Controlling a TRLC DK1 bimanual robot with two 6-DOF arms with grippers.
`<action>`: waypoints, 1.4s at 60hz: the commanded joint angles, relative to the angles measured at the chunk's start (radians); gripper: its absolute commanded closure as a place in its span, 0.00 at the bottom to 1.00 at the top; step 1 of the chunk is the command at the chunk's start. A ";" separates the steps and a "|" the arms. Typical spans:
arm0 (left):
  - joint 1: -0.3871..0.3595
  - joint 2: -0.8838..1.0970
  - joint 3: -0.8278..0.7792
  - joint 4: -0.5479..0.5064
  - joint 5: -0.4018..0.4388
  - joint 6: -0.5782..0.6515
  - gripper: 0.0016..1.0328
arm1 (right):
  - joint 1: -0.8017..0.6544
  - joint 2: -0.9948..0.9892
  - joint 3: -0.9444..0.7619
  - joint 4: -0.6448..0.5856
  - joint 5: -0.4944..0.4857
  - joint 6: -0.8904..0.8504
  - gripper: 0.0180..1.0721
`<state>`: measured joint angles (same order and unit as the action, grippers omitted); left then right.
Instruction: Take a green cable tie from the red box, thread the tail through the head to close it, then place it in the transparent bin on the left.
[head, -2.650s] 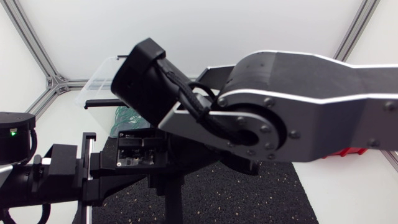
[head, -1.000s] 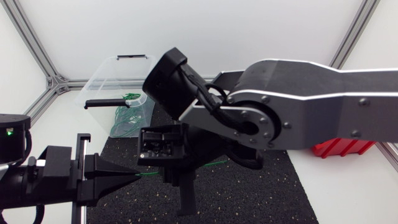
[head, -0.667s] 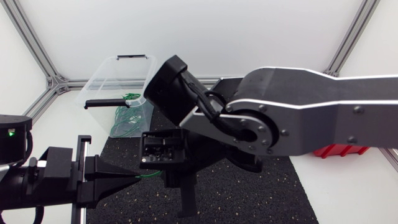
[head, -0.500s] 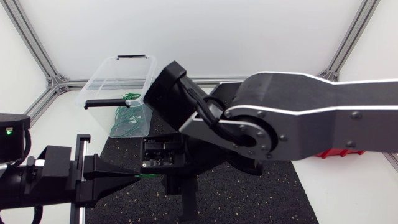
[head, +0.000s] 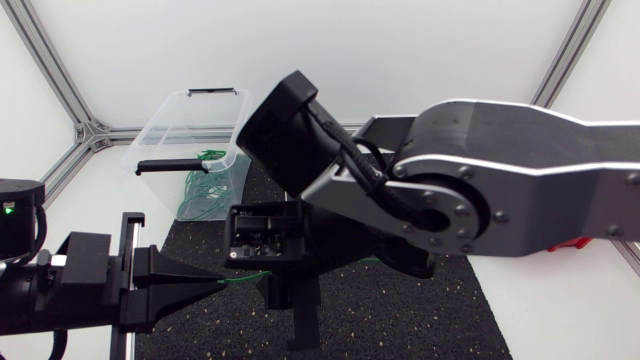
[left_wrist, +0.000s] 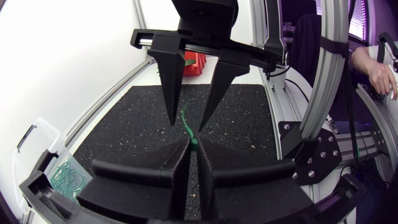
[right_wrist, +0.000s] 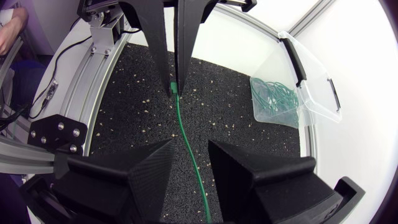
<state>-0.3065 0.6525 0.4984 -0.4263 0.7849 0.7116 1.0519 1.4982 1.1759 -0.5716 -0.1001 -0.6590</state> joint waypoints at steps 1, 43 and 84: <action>-0.011 -0.007 0.032 -0.005 0.005 0.014 0.97 | -0.003 -0.010 -0.027 0.004 0.005 -0.016 0.57; -0.031 0.105 0.085 -0.002 0.004 0.020 0.97 | 0.007 -0.013 -0.071 0.036 0.080 -0.011 0.94; 0.113 0.515 0.413 -0.160 0.099 -0.287 0.45 | 0.013 -0.062 -0.159 0.199 0.461 0.039 0.94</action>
<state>-0.2089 1.1320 0.8577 -0.5770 0.8680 0.5289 1.0588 1.4509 1.0451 -0.3962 0.3344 -0.6331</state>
